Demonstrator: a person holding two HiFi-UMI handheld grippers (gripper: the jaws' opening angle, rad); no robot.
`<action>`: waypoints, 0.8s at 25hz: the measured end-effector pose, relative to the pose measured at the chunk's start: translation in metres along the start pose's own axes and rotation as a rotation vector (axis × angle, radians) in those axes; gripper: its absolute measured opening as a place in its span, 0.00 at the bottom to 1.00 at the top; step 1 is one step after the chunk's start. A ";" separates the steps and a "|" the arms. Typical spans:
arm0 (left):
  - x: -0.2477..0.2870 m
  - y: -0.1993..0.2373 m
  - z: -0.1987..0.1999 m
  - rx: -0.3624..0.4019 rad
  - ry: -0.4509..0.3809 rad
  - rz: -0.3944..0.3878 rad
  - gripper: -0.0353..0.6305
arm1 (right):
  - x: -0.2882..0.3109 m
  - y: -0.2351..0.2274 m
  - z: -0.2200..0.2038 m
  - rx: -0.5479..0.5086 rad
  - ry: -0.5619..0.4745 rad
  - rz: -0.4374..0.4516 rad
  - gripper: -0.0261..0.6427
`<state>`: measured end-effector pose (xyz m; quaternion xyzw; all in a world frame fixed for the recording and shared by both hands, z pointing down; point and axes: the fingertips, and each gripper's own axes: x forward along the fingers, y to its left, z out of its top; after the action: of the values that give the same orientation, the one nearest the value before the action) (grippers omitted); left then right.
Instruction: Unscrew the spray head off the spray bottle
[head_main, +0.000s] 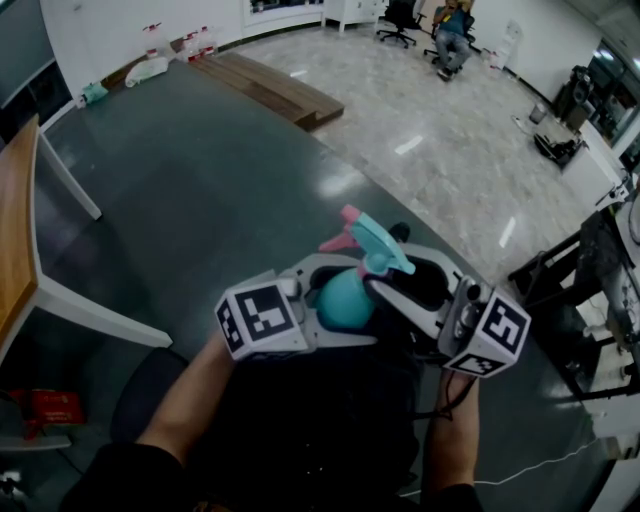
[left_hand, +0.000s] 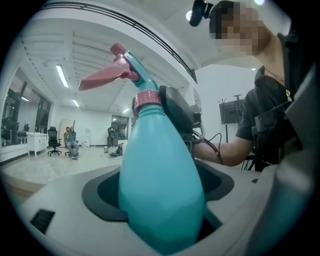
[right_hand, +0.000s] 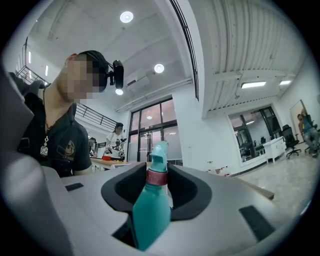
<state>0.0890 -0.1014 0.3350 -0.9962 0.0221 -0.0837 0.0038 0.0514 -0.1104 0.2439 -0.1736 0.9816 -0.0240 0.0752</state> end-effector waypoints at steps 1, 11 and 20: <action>0.000 0.001 -0.002 0.000 0.006 0.008 0.68 | 0.000 0.000 0.001 -0.003 -0.004 -0.004 0.24; 0.003 0.029 -0.022 -0.021 0.109 0.156 0.68 | -0.003 -0.022 0.020 -0.044 -0.060 -0.192 0.24; 0.003 0.043 -0.042 -0.023 0.167 0.234 0.68 | -0.017 -0.034 0.052 -0.070 -0.178 -0.295 0.24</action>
<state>0.0835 -0.1447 0.3764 -0.9764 0.1393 -0.1651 0.0002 0.0868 -0.1370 0.1975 -0.3197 0.9353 0.0147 0.1513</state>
